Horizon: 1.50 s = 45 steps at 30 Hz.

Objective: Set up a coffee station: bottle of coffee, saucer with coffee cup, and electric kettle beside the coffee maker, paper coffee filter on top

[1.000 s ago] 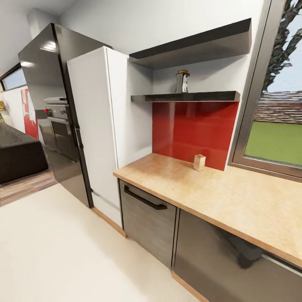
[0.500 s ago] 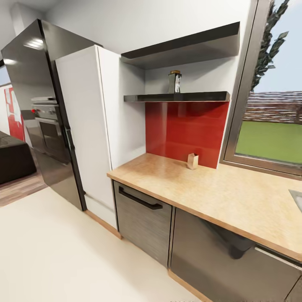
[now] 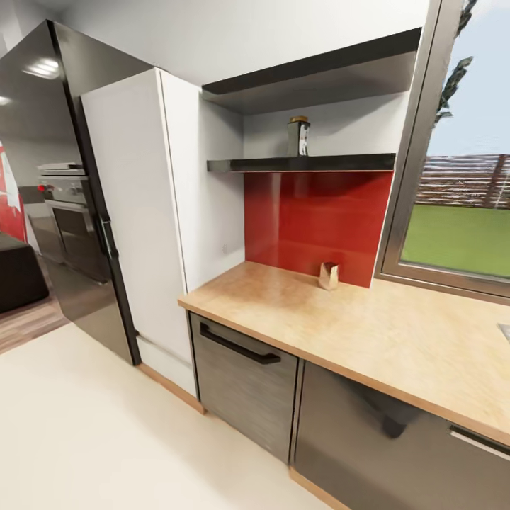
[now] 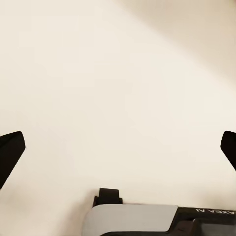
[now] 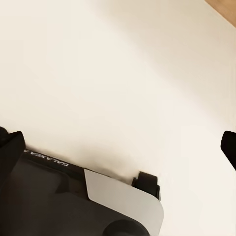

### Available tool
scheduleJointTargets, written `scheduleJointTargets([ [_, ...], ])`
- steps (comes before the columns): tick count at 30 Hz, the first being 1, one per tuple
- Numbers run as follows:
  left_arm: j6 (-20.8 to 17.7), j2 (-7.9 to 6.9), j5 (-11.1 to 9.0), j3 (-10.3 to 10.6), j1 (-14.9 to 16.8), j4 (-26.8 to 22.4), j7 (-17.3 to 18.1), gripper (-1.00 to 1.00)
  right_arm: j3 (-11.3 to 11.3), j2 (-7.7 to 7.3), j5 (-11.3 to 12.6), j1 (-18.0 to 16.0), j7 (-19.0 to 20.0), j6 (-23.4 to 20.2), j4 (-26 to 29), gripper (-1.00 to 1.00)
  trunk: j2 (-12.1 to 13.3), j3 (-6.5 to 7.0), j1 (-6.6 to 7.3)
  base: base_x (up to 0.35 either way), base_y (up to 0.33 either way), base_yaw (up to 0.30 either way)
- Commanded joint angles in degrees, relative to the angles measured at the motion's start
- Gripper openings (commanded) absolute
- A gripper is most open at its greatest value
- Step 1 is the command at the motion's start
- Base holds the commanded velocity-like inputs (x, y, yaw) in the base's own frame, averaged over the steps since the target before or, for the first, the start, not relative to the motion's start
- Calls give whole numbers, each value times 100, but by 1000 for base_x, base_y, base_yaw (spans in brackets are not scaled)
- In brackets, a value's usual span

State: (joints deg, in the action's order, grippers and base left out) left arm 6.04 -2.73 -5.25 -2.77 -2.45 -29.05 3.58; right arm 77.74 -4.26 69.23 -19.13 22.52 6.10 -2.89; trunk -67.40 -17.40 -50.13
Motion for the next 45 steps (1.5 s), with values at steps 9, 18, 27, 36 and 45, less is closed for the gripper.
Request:
scheduleJointTargets([
  [9,2,1,-55,-13,-1,-4,37,100,48,-67,55,-3,48,15,-18,100,-4,-6,-3,242,231,-12],
  [18,11,1,-55,-20,-1,-4,37,100,48,-74,56,-1,51,6,-18,100,-4,-6,-3,50,47,-231],
  [27,11,1,-55,-22,-1,-4,37,100,48,-75,56,-2,51,5,-18,100,-4,-6,-3,3,3,-277],
  [36,11,1,-55,-22,-1,-4,37,100,48,-75,56,-3,51,2,-18,100,-4,-6,-3,0,6,-149],
  [45,11,1,-55,-17,-1,-4,37,100,48,-75,54,-3,51,-3,-18,100,-4,-6,-3,0,224,-12],
])
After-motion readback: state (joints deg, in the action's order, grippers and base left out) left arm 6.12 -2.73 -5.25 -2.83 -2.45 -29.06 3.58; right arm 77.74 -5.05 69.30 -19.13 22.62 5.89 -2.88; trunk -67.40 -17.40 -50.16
